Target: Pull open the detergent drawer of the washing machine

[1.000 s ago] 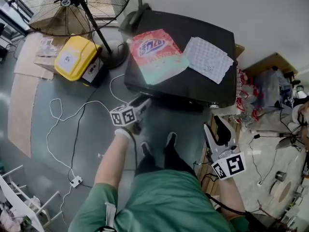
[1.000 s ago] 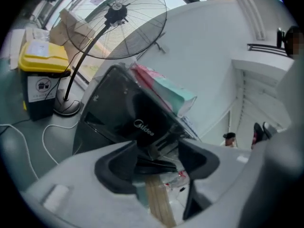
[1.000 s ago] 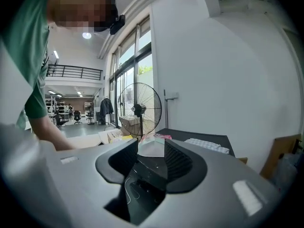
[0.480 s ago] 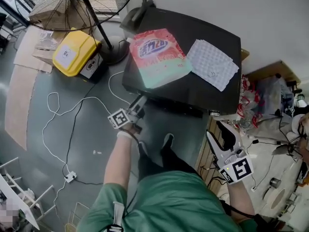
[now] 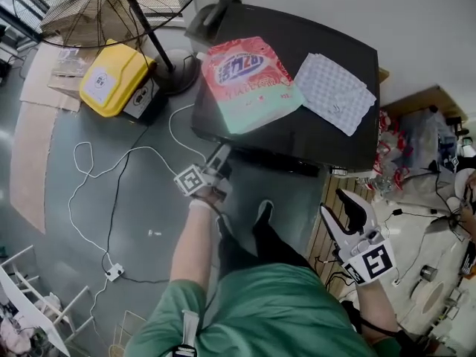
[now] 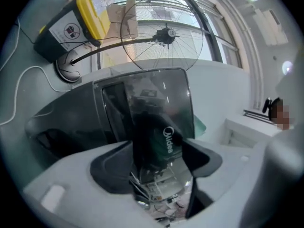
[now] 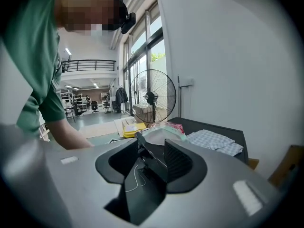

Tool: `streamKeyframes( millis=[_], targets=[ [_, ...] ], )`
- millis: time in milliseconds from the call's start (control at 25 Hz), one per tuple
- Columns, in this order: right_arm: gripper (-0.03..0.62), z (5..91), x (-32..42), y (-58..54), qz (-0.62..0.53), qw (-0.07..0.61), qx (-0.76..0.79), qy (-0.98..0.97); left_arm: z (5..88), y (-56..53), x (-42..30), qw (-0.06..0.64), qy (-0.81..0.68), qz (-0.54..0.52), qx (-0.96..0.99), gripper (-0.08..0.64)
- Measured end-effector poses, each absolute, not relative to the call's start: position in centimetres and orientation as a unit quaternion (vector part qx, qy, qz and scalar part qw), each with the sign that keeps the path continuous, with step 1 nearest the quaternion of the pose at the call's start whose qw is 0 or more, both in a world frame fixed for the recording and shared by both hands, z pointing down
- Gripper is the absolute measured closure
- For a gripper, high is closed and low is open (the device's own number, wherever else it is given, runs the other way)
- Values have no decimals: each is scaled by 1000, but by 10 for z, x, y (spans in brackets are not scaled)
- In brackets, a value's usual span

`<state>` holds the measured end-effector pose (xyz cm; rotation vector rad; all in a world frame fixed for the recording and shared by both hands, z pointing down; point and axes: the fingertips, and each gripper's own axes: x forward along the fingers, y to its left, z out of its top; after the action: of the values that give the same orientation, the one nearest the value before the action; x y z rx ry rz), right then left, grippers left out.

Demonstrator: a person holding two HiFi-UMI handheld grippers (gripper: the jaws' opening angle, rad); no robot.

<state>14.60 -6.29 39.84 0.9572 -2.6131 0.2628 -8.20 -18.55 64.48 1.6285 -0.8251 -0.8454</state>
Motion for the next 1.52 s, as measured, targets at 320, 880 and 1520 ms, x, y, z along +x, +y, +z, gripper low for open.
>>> streamKeyframes(
  millis=[320, 880, 1520],
  targets=[
    [434, 407, 148, -43, 111, 187, 344, -914, 633, -198, -92, 503, -301, -447, 676, 184],
    [434, 419, 137, -10, 142, 190, 339, -910, 634, -193, -93, 512, -294, -489, 643, 221],
    [434, 412, 122, -13, 145, 179, 335, -914, 644, -174, -95, 531, -285, -491, 629, 310]
  ],
)
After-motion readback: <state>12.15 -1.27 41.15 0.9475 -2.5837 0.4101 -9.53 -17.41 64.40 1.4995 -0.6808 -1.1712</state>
